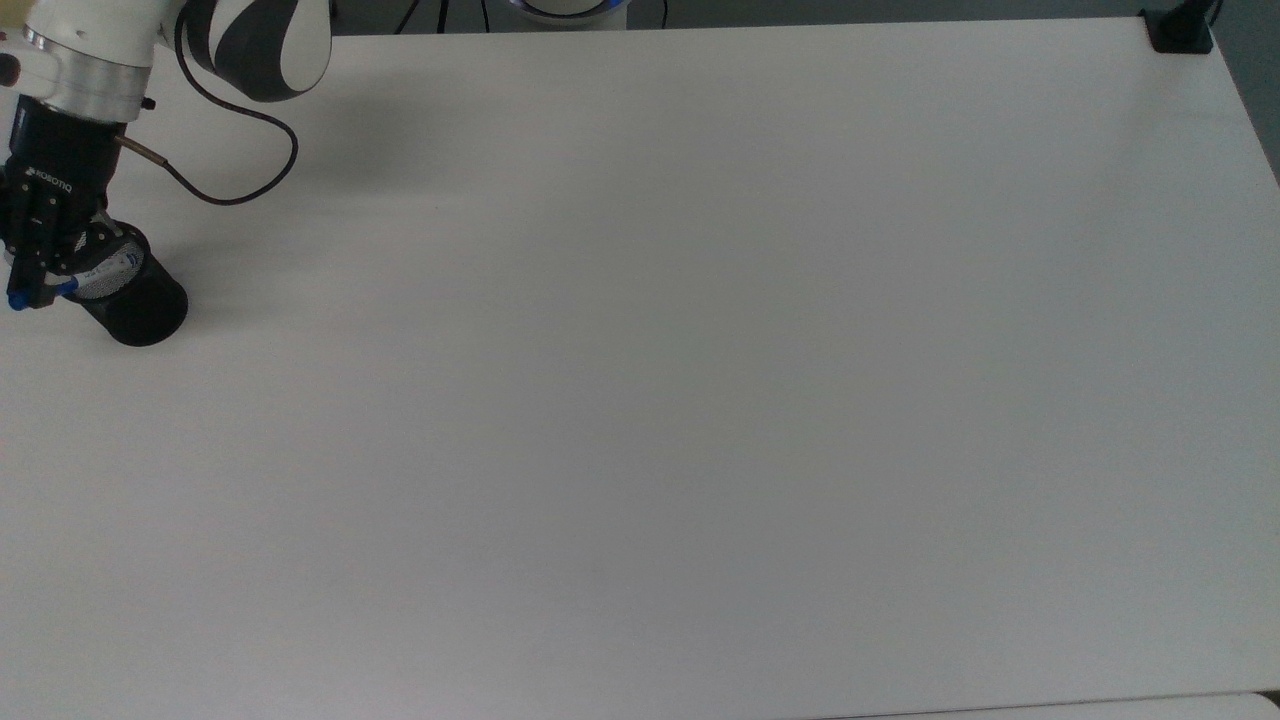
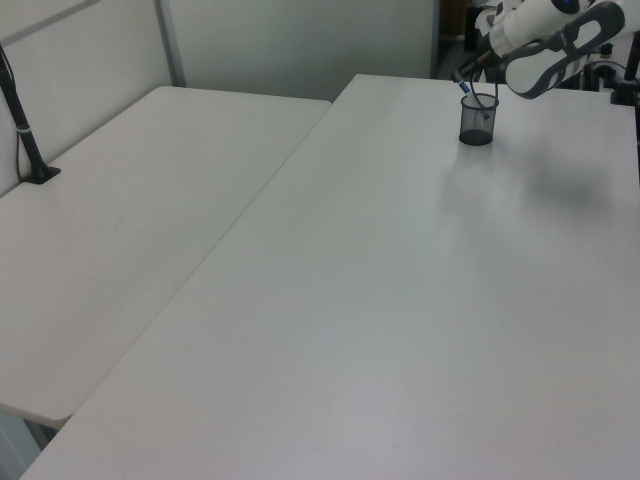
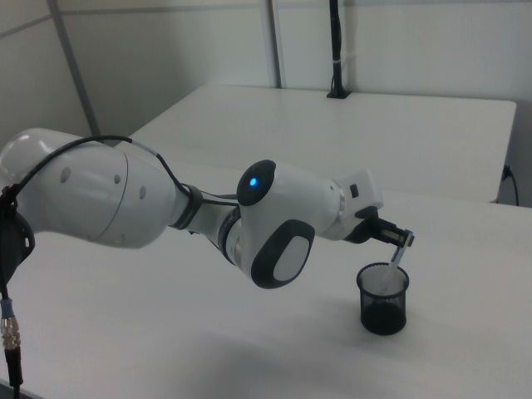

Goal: Insert the marker

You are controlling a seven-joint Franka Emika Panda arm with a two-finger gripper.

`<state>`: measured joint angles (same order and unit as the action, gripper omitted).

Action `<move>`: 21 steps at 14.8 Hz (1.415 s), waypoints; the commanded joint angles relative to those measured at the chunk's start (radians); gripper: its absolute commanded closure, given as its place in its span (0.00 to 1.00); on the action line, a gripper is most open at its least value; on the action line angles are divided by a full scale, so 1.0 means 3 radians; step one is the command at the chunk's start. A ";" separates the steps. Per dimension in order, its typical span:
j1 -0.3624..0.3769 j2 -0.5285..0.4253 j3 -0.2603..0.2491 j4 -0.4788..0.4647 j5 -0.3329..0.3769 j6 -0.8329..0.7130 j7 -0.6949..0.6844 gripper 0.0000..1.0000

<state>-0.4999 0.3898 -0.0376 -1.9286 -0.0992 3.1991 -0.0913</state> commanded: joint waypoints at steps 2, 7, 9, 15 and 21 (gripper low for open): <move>-0.0067 -0.0246 0.0013 -0.0167 0.0044 0.0018 0.0033 0.03; -0.0031 -0.0572 0.0160 -0.0132 0.0044 -0.0475 0.0263 0.00; 0.0035 -0.0919 0.0268 -0.0050 0.0044 -0.1245 0.0421 0.00; 0.0668 -0.1330 0.0340 0.0415 0.0060 -0.3528 0.0902 0.00; 0.1384 -0.1325 0.0146 0.0748 0.0192 -0.4593 0.0908 0.00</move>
<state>-0.1867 -0.0193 0.0709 -1.7487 -0.0877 1.9335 0.1804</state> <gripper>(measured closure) 0.000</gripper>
